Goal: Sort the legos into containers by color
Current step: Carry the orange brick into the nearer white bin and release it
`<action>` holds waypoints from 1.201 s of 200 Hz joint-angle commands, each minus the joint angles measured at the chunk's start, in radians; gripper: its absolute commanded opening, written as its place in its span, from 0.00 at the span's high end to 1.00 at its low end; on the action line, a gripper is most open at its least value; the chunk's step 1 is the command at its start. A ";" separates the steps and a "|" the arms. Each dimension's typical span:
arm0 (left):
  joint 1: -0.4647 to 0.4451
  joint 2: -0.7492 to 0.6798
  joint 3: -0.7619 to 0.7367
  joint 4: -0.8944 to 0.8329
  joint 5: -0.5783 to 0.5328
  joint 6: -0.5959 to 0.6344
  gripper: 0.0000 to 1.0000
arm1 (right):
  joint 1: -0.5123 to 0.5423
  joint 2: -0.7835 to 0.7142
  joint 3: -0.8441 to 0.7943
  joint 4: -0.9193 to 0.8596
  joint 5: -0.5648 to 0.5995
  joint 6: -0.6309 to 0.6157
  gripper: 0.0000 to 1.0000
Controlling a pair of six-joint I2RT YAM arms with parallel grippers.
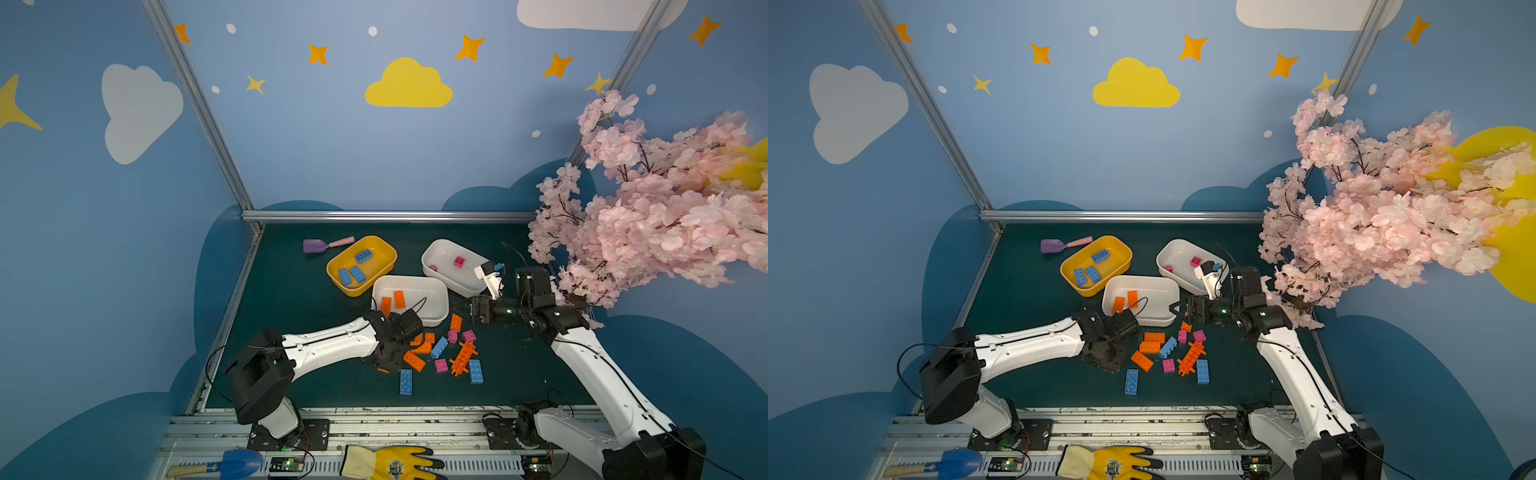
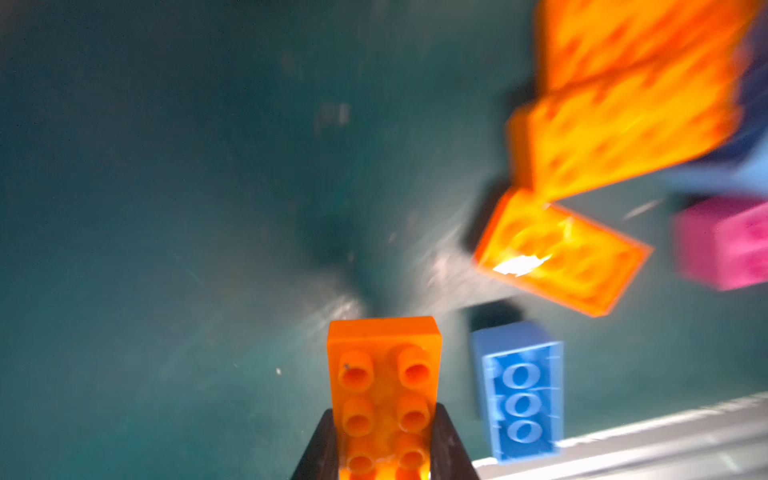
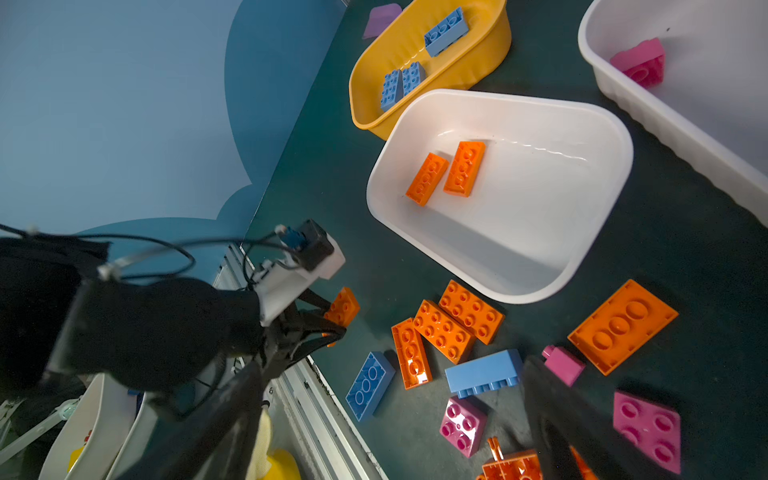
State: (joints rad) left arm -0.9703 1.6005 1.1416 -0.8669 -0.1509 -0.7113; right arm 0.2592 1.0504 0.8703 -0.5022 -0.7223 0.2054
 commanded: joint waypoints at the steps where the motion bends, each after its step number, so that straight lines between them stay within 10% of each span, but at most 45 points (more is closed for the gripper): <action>1: 0.073 -0.002 0.096 -0.018 -0.006 0.124 0.77 | -0.001 0.009 0.013 0.023 -0.007 0.005 0.05; 90: 0.259 0.409 0.578 0.021 0.049 0.421 0.76 | -0.029 0.027 0.029 0.034 -0.023 -0.002 0.05; 167: 0.282 0.527 0.590 0.066 0.161 0.706 0.74 | -0.041 0.033 0.010 0.042 -0.037 0.005 0.05; 240: 0.267 0.346 0.593 -0.075 0.236 0.662 0.32 | -0.041 0.019 0.027 0.019 -0.036 -0.004 0.05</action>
State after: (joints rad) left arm -0.6819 2.0781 1.7493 -0.8680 0.0357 -0.0124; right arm 0.2222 1.0786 0.8715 -0.4759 -0.7448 0.2054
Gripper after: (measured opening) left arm 0.657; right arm 0.947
